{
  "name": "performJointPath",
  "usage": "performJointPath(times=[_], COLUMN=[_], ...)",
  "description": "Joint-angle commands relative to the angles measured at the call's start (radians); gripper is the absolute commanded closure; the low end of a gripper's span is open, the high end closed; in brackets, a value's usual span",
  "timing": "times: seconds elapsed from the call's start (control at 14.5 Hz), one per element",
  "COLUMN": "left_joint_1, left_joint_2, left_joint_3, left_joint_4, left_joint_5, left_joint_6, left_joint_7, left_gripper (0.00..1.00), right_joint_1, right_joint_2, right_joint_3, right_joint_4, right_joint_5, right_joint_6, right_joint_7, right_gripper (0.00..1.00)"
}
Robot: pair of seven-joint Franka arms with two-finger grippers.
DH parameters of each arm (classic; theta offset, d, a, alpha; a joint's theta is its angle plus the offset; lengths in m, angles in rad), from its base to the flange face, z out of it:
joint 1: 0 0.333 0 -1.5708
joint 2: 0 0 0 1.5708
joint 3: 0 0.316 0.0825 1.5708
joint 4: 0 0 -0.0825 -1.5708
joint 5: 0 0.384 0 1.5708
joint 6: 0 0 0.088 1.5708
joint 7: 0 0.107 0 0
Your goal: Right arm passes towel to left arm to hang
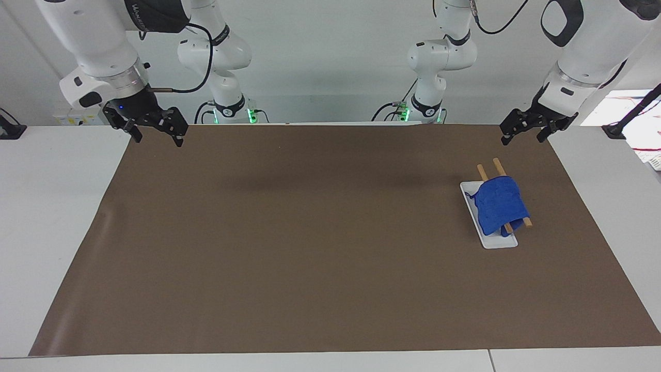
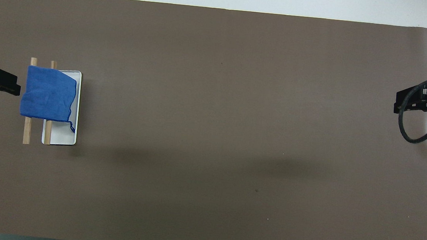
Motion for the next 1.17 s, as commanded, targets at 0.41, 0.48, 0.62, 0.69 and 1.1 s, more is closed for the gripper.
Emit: performJointPath(times=[0.41, 0.48, 0.62, 0.69, 1.1], left_joint_1=[-0.014, -0.014, -0.011, -0.01, -0.007], left_joint_2=[-0.011, -0.011, -0.017, -0.018, -0.018], left_joint_3=[0.008, 0.01, 0.01, 0.011, 0.011], left_joint_4=[0.015, 0.015, 0.004, 0.004, 0.001], left_joint_5=[-0.014, -0.012, -0.012, -0.014, -0.012], left_joint_6=[-0.009, -0.012, -0.019, -0.02, -0.008], left_joint_7=[0.056, 0.056, 0.056, 0.056, 0.056], left_gripper=[0.0, 0.0, 0.0, 0.0, 0.0], right_joint_1=[-0.017, -0.017, -0.017, -0.017, -0.018], right_joint_2=[-0.02, -0.02, -0.02, -0.019, -0.019], right_joint_3=[0.014, 0.014, 0.014, 0.014, 0.012], right_joint_4=[-0.019, -0.019, -0.019, -0.018, -0.002], right_joint_5=[-0.006, -0.006, -0.006, -0.006, -0.007], right_joint_6=[0.0, 0.0, 0.004, 0.004, -0.023], right_joint_7=[-0.009, -0.007, -0.007, -0.01, -0.016], right_gripper=[0.0, 0.0, 0.0, 0.0, 0.0])
